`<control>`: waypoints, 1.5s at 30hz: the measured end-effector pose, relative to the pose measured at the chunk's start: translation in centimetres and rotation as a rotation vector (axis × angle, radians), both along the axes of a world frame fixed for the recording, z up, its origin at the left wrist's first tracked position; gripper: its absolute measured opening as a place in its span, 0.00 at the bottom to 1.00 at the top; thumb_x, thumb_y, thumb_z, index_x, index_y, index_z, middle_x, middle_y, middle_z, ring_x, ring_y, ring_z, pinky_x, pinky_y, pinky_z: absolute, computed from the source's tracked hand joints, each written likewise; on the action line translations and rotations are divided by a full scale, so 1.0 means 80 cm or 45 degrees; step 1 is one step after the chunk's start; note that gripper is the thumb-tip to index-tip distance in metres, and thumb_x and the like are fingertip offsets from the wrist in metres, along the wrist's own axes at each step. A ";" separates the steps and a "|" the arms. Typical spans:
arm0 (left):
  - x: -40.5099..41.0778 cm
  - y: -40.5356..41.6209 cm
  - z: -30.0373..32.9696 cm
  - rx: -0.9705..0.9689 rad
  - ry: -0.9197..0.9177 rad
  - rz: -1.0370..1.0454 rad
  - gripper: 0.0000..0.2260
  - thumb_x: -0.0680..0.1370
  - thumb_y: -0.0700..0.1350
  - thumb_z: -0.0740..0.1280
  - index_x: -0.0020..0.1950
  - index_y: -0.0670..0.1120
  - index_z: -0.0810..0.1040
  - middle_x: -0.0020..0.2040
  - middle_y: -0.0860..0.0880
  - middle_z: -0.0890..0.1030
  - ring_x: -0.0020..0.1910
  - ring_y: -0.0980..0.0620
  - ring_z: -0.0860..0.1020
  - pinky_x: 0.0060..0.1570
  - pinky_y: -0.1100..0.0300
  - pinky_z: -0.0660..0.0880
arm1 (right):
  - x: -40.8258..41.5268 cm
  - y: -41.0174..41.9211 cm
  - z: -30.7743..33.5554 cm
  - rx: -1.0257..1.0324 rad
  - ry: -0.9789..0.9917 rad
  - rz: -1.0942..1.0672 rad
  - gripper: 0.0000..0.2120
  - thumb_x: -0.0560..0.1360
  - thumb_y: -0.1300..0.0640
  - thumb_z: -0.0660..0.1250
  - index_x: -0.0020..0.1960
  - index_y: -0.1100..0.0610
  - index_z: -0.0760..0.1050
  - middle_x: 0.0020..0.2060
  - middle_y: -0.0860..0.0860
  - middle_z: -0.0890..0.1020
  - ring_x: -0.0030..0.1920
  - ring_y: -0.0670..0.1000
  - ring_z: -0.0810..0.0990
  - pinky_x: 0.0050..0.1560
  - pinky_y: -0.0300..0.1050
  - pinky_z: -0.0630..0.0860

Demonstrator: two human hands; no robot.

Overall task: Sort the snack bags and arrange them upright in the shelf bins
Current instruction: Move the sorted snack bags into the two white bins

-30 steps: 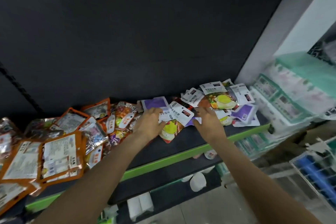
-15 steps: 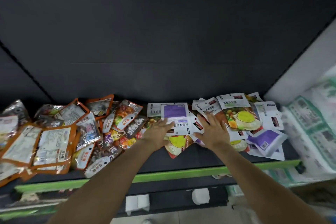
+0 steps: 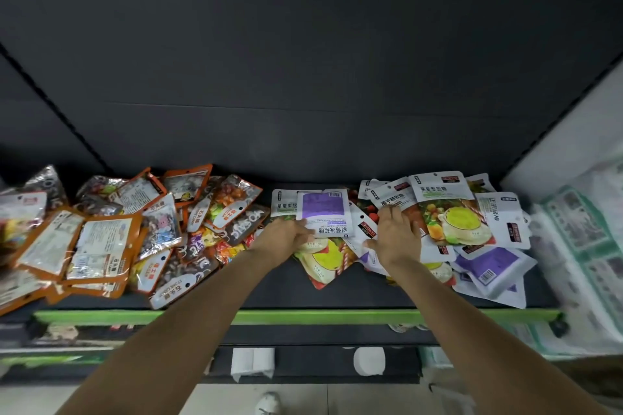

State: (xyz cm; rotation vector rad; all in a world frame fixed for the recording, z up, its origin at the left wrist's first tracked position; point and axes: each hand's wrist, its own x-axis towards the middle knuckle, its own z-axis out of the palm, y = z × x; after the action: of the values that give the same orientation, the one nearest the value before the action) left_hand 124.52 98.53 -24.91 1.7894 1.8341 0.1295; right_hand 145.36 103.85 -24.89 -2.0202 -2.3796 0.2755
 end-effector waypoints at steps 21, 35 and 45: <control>0.003 -0.038 0.135 0.801 -0.202 0.537 0.10 0.80 0.43 0.63 0.53 0.43 0.83 0.43 0.42 0.84 0.43 0.43 0.81 0.42 0.56 0.74 | 0.020 0.012 0.132 0.201 0.790 0.055 0.08 0.76 0.56 0.67 0.45 0.61 0.80 0.42 0.57 0.83 0.43 0.57 0.80 0.44 0.47 0.73; -0.095 -0.199 0.208 1.092 -0.016 0.856 0.07 0.80 0.46 0.64 0.50 0.48 0.81 0.34 0.47 0.80 0.33 0.47 0.77 0.31 0.57 0.70 | -0.121 -0.079 0.203 0.358 0.992 0.519 0.03 0.75 0.58 0.69 0.45 0.54 0.81 0.38 0.48 0.84 0.40 0.50 0.81 0.41 0.47 0.76; -0.295 -0.375 0.215 1.188 -0.003 1.135 0.07 0.80 0.42 0.62 0.50 0.45 0.80 0.31 0.53 0.76 0.31 0.50 0.74 0.34 0.57 0.67 | -0.362 -0.212 0.208 0.297 1.122 0.644 0.04 0.76 0.58 0.66 0.44 0.52 0.80 0.39 0.47 0.83 0.42 0.50 0.81 0.42 0.47 0.76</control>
State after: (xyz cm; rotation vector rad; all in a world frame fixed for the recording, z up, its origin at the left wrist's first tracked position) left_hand 100.93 68.54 -7.75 1.2385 2.6696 1.5114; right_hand 116.41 86.89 -8.25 -0.8657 -2.1062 0.6758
